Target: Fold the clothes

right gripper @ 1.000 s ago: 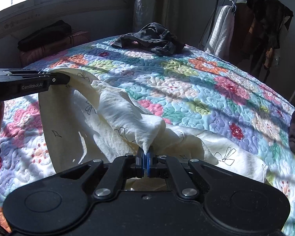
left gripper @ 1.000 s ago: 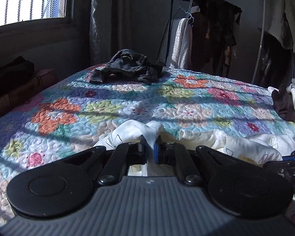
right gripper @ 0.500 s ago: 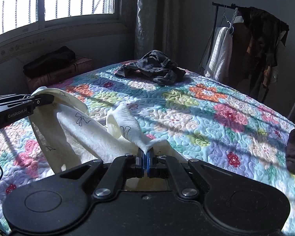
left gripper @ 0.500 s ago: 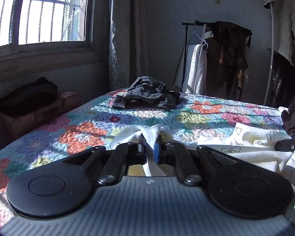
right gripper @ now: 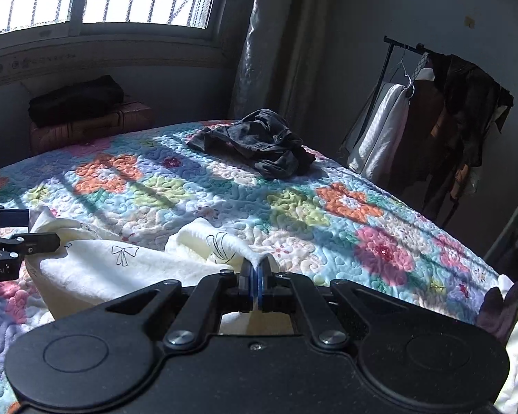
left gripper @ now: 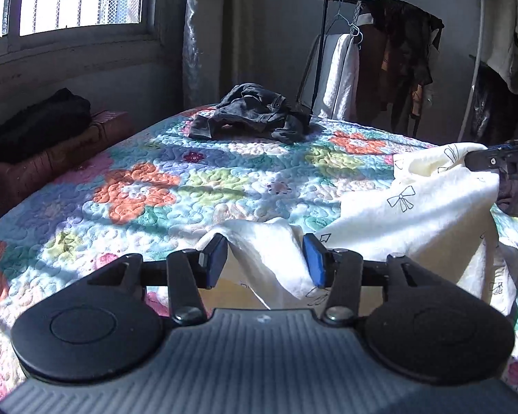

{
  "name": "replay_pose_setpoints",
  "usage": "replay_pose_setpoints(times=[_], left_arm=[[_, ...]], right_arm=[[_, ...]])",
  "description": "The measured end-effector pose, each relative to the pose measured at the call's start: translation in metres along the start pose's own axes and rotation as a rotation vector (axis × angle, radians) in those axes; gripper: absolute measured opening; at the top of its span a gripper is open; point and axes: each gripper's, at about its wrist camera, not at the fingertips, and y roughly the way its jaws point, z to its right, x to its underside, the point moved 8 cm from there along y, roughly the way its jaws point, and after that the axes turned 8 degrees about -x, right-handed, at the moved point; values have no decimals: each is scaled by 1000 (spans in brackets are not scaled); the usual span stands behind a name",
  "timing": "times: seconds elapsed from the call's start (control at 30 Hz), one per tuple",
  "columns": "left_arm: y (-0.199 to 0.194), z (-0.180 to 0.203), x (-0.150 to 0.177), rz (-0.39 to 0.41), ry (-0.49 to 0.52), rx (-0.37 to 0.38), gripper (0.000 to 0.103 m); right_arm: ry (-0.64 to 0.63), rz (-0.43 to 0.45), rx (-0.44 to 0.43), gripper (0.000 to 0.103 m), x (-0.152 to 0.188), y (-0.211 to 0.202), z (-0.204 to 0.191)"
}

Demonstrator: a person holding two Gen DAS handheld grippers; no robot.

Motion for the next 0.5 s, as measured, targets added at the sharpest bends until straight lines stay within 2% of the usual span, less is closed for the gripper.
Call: replay_pose_setpoints(times=[0.07,0.17,0.27,0.4,0.5], left_arm=[[4,-5,0,-18,-67,39,54],[12,-11,2,-56,-156,87,56],[15,-11,6,-89,-195,134,56],[8,-4,6,-86,-157,146,56],[0,2,2,-62,-107,136,56]], right_arm=[[-15,44,6,1,-17,-3,5],[-22,104,10,1,-39,-12,10],[-33,133,9,1,-42,-26,10],[43,152,48,1,-16,-65,20],[135,108,51,1,20,-91,29]])
